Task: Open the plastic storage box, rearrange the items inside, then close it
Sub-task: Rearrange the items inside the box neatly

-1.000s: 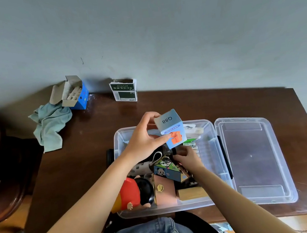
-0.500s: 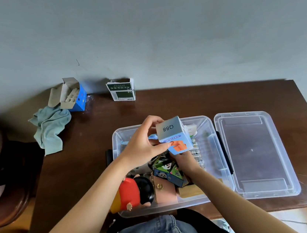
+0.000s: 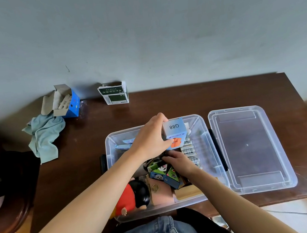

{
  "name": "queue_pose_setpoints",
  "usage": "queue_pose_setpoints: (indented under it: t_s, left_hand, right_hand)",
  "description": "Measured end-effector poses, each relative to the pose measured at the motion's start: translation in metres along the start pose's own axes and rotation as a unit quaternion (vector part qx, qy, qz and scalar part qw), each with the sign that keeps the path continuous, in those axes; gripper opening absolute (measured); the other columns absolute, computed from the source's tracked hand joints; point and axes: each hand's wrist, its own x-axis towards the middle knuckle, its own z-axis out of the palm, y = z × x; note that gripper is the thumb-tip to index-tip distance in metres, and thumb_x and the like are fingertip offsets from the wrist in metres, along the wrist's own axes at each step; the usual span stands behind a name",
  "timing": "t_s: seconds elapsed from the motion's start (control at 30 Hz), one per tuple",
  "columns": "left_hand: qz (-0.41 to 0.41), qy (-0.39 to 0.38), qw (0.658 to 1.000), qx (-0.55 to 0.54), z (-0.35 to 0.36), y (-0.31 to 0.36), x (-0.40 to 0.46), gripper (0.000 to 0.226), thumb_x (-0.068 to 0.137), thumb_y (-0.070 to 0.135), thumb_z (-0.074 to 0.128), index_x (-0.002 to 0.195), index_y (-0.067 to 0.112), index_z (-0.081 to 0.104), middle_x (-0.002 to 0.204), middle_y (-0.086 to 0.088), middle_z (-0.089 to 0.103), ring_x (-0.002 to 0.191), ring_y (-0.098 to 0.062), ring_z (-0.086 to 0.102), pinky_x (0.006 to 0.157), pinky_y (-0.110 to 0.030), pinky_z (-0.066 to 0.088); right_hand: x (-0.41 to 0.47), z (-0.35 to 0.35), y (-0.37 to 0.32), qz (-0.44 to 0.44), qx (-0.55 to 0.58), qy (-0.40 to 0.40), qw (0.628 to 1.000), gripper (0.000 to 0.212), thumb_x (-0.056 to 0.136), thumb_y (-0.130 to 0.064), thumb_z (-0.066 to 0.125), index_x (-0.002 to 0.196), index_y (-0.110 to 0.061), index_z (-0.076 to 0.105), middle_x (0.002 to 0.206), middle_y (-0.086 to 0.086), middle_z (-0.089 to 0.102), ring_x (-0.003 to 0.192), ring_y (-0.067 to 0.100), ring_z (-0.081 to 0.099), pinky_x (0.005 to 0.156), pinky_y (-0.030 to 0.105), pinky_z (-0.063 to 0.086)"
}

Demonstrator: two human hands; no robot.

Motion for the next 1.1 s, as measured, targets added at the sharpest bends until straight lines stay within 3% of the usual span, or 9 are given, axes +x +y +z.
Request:
queue_pose_setpoints:
  t_s: [0.13, 0.2, 0.3, 0.43, 0.6, 0.67, 0.8, 0.93, 1.1]
  left_hand:
    - [-0.03, 0.006, 0.999, -0.041, 0.004, -0.007, 0.001, 0.043, 0.072, 0.023, 0.079, 0.099, 0.017, 0.046, 0.103, 0.002, 0.056, 0.092, -0.016, 0.057, 0.076, -0.035, 0.05]
    - [-0.028, 0.011, 0.999, -0.009, 0.01, -0.012, -0.003, 0.042, 0.072, 0.022, 0.078, 0.099, 0.017, 0.045, 0.102, 0.003, 0.054, 0.091, -0.017, 0.056, 0.071, -0.031, 0.048]
    - [-0.017, 0.015, 0.996, 0.087, 0.019, -0.016, -0.008, 0.043, 0.073, 0.024, 0.075, 0.102, 0.018, 0.044, 0.104, 0.003, 0.05, 0.091, -0.017, 0.054, 0.066, -0.033, 0.048]
    - [-0.011, 0.012, 0.981, 0.195, 0.027, -0.017, -0.009, 0.044, 0.075, 0.033, 0.073, 0.106, 0.016, 0.048, 0.111, 0.002, 0.05, 0.107, -0.017, 0.045, 0.072, -0.03, 0.042]
    - [0.02, 0.018, 0.967, 0.255, 0.029, -0.013, -0.009, 0.042, 0.079, 0.038, 0.068, 0.11, 0.013, 0.053, 0.111, -0.001, 0.052, 0.104, -0.019, 0.047, 0.078, -0.03, 0.044]
    - [0.024, 0.017, 0.963, 0.269, 0.028, -0.011, -0.007, 0.038, 0.079, 0.036, 0.067, 0.107, 0.013, 0.054, 0.109, -0.001, 0.053, 0.102, -0.018, 0.048, 0.08, -0.029, 0.041]
    - [0.025, -0.004, 0.951, 0.31, 0.028, -0.002, 0.0, 0.031, 0.078, 0.033, 0.067, 0.098, 0.013, 0.055, 0.103, -0.002, 0.055, 0.097, -0.02, 0.05, 0.083, -0.031, 0.036]
    - [0.037, -0.024, 0.939, 0.342, 0.029, 0.001, 0.0, 0.023, 0.079, 0.029, 0.065, 0.093, 0.013, 0.055, 0.097, -0.002, 0.055, 0.094, -0.022, 0.051, 0.081, -0.033, 0.033]
    - [0.033, -0.033, 0.937, 0.345, 0.037, -0.012, -0.01, 0.043, 0.082, 0.035, 0.068, 0.117, 0.015, 0.051, 0.111, -0.002, 0.056, 0.103, -0.023, 0.052, 0.086, -0.034, 0.031]
  right_hand:
    - [-0.002, -0.001, 0.002, 0.009, 0.001, -0.011, 1.0, 0.023, 0.096, -0.014, 0.05, 0.111, -0.007, 0.065, 0.096, 0.008, 0.068, 0.08, 0.017, 0.063, 0.077, 0.027, 0.05]
    - [-0.005, -0.001, 0.002, -0.007, -0.016, -0.019, 1.0, 0.023, 0.097, -0.014, 0.047, 0.113, -0.011, 0.064, 0.1, 0.006, 0.069, 0.085, 0.016, 0.064, 0.079, 0.024, 0.05]
    - [-0.007, 0.0, -0.001, -0.025, -0.052, -0.019, 0.998, 0.026, 0.097, -0.013, 0.045, 0.113, -0.013, 0.065, 0.108, 0.009, 0.069, 0.101, 0.023, 0.063, 0.092, 0.036, 0.047]
    - [-0.007, 0.003, -0.003, -0.039, -0.089, -0.013, 0.995, 0.026, 0.095, -0.013, 0.045, 0.11, -0.006, 0.066, 0.107, 0.016, 0.068, 0.104, 0.03, 0.061, 0.096, 0.046, 0.044]
    - [-0.008, 0.003, -0.003, -0.03, -0.073, -0.008, 0.997, 0.023, 0.094, -0.014, 0.047, 0.099, -0.008, 0.068, 0.1, 0.015, 0.07, 0.096, 0.031, 0.063, 0.082, 0.036, 0.047]
    - [-0.008, 0.004, -0.003, -0.03, -0.073, -0.013, 0.997, 0.022, 0.095, -0.015, 0.047, 0.095, -0.007, 0.068, 0.094, 0.012, 0.069, 0.086, 0.024, 0.063, 0.075, 0.031, 0.045]
    - [-0.008, 0.005, -0.002, -0.022, -0.08, -0.017, 0.996, 0.033, 0.096, -0.02, 0.047, 0.094, 0.009, 0.062, 0.094, 0.027, 0.065, 0.077, 0.02, 0.052, 0.069, 0.03, 0.037]
    - [-0.007, 0.005, -0.002, -0.03, -0.085, -0.014, 0.996, 0.033, 0.096, -0.019, 0.047, 0.096, 0.011, 0.061, 0.1, 0.031, 0.062, 0.077, 0.019, 0.05, 0.069, 0.03, 0.035]
    - [-0.007, 0.005, 0.0, -0.022, -0.078, -0.026, 0.996, 0.024, 0.095, -0.011, 0.042, 0.093, 0.002, 0.062, 0.082, 0.011, 0.06, 0.079, 0.02, 0.054, 0.071, 0.032, 0.04]
